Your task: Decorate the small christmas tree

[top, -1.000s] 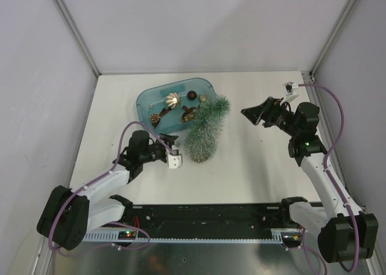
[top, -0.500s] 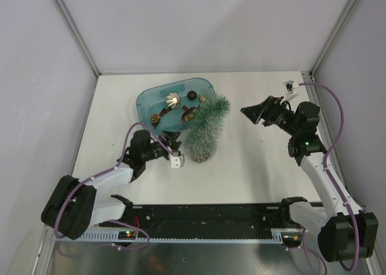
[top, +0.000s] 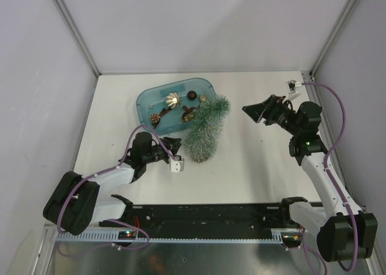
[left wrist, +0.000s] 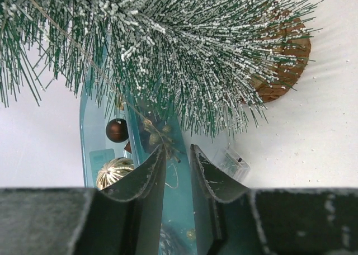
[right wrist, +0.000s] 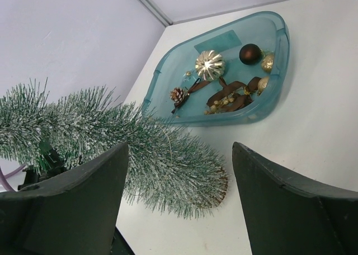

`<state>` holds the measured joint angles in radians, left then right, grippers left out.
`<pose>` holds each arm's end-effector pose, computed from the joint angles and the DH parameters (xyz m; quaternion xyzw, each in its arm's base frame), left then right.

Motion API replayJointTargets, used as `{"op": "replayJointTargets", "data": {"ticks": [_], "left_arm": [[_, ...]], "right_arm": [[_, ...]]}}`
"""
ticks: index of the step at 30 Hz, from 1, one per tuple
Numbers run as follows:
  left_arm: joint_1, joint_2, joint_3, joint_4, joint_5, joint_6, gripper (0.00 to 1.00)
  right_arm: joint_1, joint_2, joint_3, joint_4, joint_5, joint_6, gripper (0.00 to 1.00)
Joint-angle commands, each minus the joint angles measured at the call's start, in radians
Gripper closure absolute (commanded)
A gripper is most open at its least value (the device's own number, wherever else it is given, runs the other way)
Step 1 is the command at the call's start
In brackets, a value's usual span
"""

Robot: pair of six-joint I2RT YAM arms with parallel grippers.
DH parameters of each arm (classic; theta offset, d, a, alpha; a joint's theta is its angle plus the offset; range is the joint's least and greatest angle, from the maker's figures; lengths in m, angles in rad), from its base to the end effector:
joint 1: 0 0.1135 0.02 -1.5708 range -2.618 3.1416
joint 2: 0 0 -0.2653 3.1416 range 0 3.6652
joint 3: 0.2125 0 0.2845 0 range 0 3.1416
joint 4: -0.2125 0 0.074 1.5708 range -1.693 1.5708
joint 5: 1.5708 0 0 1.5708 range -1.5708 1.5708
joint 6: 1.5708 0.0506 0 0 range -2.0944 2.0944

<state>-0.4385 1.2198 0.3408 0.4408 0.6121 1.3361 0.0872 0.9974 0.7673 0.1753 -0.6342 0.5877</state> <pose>0.2203 -0.1354 0.1378 0.7260 0.3828 -0.0071 0.5712 0.2715 0.0538 0.3251 -0.0368 0.7216 0.4299 0.5414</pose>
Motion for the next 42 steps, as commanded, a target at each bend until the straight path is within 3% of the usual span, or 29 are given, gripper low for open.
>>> {"op": "replayJointTargets", "data": {"ticks": [1,8,26,34,42], "left_arm": [[0.000,0.015,0.032,0.077,-0.003,-0.004,0.73],[0.002,0.008,0.051,0.107,-0.040,-0.017,0.98],[0.027,-0.389,0.007,0.124,-0.242,-0.099,1.00],[0.029,-0.211,0.230,0.170,-0.346,-0.269,1.00],[0.000,0.001,0.429,0.232,-0.190,-0.295,1.00]], "right_arm": [[-0.002,-0.024,0.046,0.057,-0.013,0.016,0.22],[-0.003,-0.028,0.046,0.055,-0.020,0.016,0.22],[-0.017,0.018,0.046,0.127,-0.045,0.056,0.22],[-0.011,0.042,0.046,0.174,-0.055,0.092,0.22],[0.005,0.089,0.077,0.216,-0.063,0.114,0.22]]}}
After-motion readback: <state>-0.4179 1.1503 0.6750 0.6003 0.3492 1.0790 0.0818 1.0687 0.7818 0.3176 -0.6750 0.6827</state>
